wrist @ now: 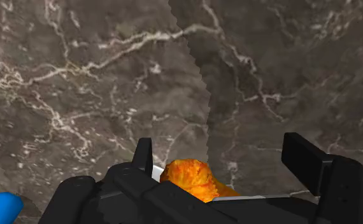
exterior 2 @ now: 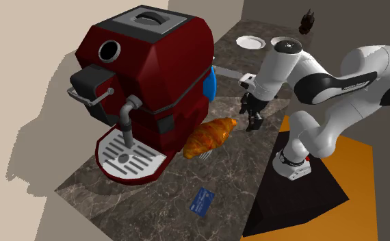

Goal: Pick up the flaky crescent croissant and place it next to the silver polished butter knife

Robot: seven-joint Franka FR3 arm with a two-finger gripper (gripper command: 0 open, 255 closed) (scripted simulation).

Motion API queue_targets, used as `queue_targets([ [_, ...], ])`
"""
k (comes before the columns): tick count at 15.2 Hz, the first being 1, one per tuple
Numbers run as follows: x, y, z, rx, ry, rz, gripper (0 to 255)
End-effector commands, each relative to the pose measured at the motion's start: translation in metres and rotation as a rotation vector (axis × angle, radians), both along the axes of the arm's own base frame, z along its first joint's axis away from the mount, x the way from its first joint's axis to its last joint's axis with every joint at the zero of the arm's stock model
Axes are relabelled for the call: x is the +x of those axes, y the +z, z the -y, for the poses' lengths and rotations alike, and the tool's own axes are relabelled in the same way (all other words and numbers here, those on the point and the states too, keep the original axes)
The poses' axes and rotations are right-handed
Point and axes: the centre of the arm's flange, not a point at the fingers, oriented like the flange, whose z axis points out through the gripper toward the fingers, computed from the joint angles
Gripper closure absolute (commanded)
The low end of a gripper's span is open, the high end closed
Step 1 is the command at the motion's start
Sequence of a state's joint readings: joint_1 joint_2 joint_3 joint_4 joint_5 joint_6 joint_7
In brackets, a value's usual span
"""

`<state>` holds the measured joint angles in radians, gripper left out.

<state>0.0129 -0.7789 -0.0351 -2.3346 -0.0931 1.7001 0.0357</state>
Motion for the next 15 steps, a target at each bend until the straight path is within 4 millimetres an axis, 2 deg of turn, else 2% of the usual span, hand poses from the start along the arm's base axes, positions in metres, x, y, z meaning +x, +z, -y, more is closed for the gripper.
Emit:
queue_targets([
  [1, 0.0, 0.0, 0.0, 0.0, 0.0, 0.0, 0],
  [5, 0.047, 0.019, 0.068, 0.216, 0.384, -0.022, 0],
  [7, 0.074, 0.022, 0.09, 0.305, 0.541, -0.031, 0],
  [15, 0.076, -0.016, 0.078, 0.305, 0.541, -0.031, 0],
])
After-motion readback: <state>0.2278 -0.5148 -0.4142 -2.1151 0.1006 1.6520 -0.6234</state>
